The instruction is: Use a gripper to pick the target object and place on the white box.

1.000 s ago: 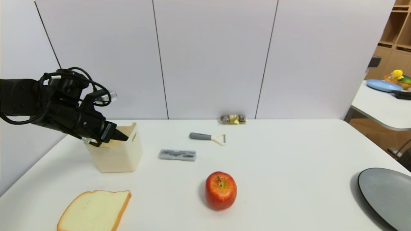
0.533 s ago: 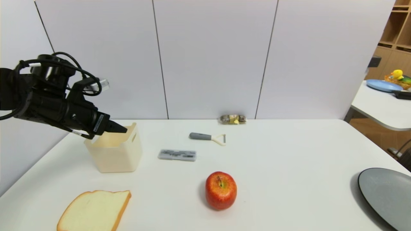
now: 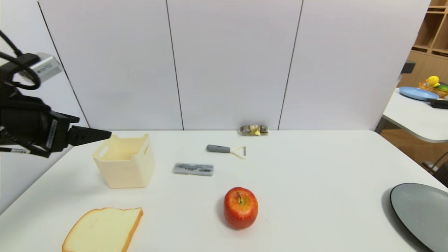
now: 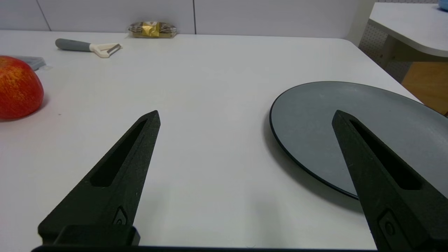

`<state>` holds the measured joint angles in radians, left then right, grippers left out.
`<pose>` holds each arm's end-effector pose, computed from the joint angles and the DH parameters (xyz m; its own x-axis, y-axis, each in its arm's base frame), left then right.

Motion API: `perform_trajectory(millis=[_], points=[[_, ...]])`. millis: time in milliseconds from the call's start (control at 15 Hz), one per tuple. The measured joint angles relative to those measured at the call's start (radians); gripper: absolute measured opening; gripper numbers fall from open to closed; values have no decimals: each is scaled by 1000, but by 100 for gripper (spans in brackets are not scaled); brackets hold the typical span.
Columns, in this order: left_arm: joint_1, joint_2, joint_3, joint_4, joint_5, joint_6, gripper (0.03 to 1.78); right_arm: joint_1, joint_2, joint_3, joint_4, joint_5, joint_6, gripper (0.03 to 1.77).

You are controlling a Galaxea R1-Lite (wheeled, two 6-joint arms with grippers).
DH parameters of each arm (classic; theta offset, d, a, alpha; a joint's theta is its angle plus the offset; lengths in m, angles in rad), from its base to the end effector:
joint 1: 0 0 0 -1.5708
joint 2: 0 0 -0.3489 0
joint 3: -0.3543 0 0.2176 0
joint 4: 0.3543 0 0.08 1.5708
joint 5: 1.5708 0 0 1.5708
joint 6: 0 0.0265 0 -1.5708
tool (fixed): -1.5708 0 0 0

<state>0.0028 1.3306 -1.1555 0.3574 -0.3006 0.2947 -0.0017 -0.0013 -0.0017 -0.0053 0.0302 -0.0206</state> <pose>0.2219 -0.0072 0.3242 0.8237 -0.2938 -0.4849 0.3890 0.9151 0.1064 -0.0386 0.0009 0.0765 0.9996 0.0285 0.0083 -0.0283 0.9994 -0.0208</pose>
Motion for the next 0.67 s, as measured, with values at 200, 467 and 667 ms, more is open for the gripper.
perform_trajectory(millis=[200, 467, 667], points=[[-1, -254, 171, -31, 0, -15, 166, 0, 0, 0, 0, 0, 0, 170], [-11, -596, 479, -177, -1, -29, 167, 0, 0, 0, 0, 0, 0, 170], [-13, -803, 622, -225, -1, -42, 168, 0, 0, 0, 0, 0, 0, 170]])
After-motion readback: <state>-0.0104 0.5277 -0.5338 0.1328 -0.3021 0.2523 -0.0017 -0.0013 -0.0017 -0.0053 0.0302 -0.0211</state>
